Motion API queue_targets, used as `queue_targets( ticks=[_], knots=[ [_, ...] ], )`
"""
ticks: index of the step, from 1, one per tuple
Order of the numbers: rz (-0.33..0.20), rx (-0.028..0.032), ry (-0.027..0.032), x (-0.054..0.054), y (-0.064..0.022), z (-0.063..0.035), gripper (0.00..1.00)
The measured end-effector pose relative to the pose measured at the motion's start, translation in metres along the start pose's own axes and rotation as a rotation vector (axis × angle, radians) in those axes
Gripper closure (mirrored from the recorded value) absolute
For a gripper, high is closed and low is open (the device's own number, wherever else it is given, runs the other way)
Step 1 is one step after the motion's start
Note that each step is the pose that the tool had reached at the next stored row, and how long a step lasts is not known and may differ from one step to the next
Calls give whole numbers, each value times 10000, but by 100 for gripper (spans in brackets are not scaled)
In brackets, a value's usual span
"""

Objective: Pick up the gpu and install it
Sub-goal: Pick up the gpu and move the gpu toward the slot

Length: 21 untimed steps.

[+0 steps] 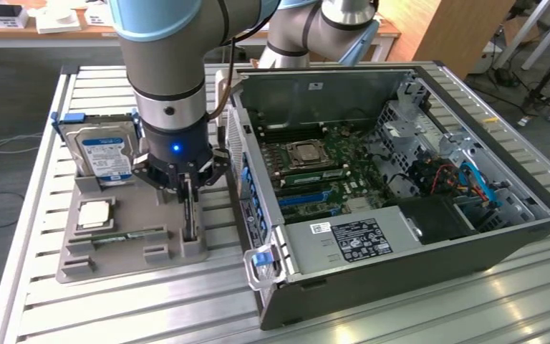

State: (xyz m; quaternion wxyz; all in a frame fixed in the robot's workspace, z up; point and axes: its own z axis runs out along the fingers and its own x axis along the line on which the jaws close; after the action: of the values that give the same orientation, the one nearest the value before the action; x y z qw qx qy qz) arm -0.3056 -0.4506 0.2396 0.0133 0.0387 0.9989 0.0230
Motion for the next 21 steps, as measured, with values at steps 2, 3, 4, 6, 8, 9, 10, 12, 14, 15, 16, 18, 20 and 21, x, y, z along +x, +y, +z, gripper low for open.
queue_targets(
  ticks=[2,3,4,6,8,9,10,12,14,15,16,18,20,21],
  knots=[
    [0,0,0,0,0,0,73],
    [0,0,0,0,0,0,73],
    [0,0,0,0,0,0,73],
    [0,-2,-2,0,1,-4,73],
    [0,-1,-2,-1,2,-25,73],
    [0,0,0,-1,2,-38,73],
    [0,0,0,-1,2,-50,73],
    [0,0,1,-2,3,-67,73],
    [-9,-1,-1,-2,4,-76,73],
    [-19,-1,0,-2,4,-81,73],
    [-34,-3,-1,-2,4,-83,73],
    [-65,-2,2,-2,4,-90,73],
    [-79,-1,5,-2,4,-99,73],
    [-82,-1,5,-2,5,-105,73]
  ],
)
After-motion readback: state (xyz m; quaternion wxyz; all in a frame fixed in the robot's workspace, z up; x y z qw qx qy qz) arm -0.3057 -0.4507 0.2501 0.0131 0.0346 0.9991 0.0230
